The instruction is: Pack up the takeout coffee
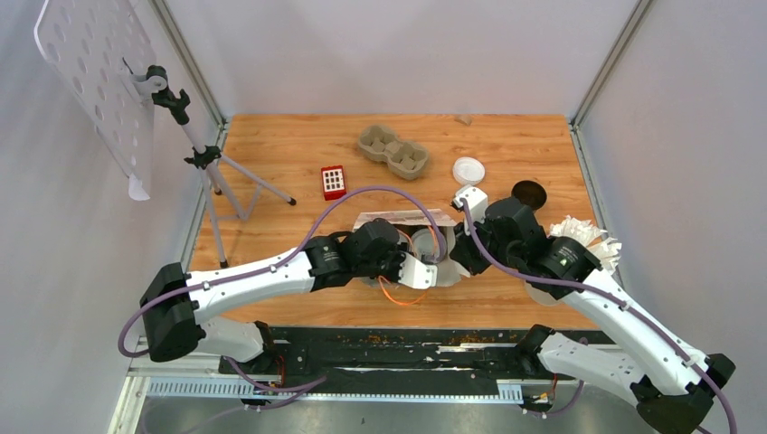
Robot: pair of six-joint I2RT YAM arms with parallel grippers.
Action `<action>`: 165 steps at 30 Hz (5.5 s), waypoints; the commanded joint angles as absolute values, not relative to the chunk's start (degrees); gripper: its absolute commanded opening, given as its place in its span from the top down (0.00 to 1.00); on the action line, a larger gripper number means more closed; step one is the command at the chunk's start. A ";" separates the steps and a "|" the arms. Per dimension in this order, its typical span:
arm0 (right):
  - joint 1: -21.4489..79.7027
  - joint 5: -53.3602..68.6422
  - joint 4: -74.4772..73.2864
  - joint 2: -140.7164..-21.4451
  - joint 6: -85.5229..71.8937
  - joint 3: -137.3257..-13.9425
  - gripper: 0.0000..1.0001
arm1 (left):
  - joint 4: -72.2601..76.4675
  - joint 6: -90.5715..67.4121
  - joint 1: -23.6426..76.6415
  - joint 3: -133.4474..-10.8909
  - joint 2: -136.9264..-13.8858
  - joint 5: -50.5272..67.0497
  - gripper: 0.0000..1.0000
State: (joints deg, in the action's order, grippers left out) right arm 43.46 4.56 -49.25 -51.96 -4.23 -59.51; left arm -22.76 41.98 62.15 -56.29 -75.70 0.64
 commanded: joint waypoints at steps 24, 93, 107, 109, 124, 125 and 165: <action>44.13 4.81 -45.07 -50.42 -0.22 -56.24 1.00 | -19.20 50.08 62.66 -59.50 -82.91 -8.46 1.00; 44.16 5.10 -43.81 -51.99 2.36 -56.06 1.00 | -21.26 51.97 57.63 -64.26 -82.32 -3.50 1.00; 44.19 4.36 -44.30 -52.43 2.45 -57.33 1.00 | -22.34 49.27 57.63 -65.27 -81.91 -4.71 1.00; 44.15 3.49 -44.13 -52.90 1.38 -58.26 1.00 | -24.25 47.33 57.69 -66.36 -80.59 -3.16 1.00; 43.66 3.87 -49.37 -62.25 -14.24 -71.27 1.00 | -33.40 38.04 57.74 -70.90 -71.97 6.45 0.97; 43.43 3.87 -49.68 -62.49 -14.80 -71.81 1.00 | -33.46 37.89 57.70 -71.31 -71.66 5.88 0.97; 36.82 13.67 -66.63 -72.02 -25.41 -85.54 1.00 | -37.28 16.92 53.70 -78.64 -68.57 26.79 0.83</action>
